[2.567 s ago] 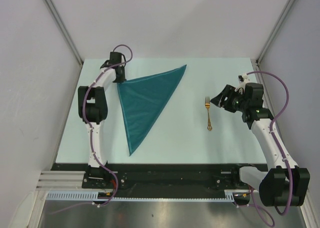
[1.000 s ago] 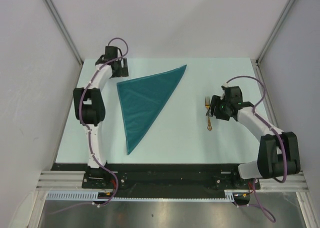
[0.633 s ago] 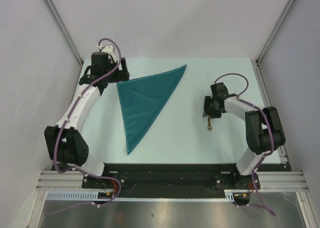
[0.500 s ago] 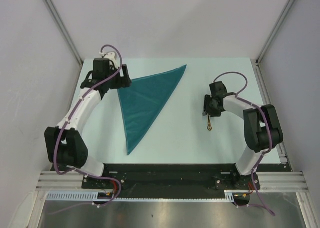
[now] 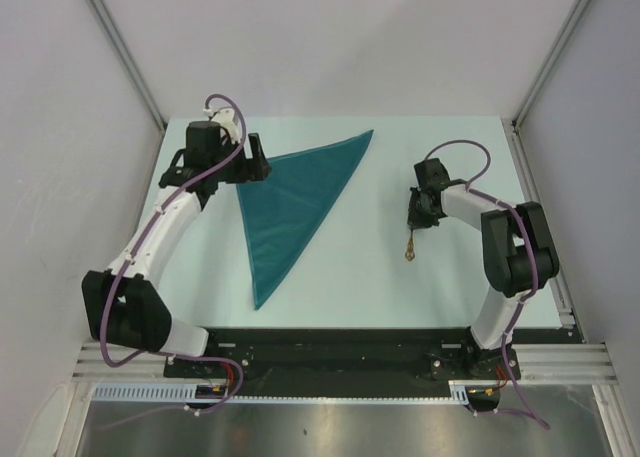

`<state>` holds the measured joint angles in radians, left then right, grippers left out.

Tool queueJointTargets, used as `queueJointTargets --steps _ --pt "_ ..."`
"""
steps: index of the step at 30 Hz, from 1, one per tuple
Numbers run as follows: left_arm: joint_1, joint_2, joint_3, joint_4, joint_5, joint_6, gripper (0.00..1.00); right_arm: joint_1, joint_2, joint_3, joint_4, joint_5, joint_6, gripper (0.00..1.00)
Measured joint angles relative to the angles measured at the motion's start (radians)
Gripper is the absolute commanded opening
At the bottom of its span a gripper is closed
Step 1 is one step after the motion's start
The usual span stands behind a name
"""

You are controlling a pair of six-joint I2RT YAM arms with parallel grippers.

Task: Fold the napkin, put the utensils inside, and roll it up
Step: Place the knife on the napkin.

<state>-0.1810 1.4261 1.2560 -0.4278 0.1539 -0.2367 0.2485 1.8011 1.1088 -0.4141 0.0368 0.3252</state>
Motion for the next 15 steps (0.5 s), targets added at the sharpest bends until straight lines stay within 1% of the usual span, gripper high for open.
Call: queueJointTargets --steps 4,8,11,15 --pt "0.000 -0.027 0.000 0.000 0.008 -0.006 0.88 0.051 0.004 0.013 -0.007 -0.023 0.086 0.00" --pt "0.001 -0.044 0.000 0.000 0.030 -0.020 0.88 0.169 0.006 0.047 -0.005 -0.042 0.223 0.00" --pt "0.005 -0.057 0.000 0.000 0.050 -0.028 0.88 0.283 0.047 0.161 0.006 -0.044 0.350 0.00" --pt "0.025 -0.083 0.000 0.000 0.085 -0.038 0.88 0.381 0.144 0.309 0.080 -0.045 0.494 0.00"
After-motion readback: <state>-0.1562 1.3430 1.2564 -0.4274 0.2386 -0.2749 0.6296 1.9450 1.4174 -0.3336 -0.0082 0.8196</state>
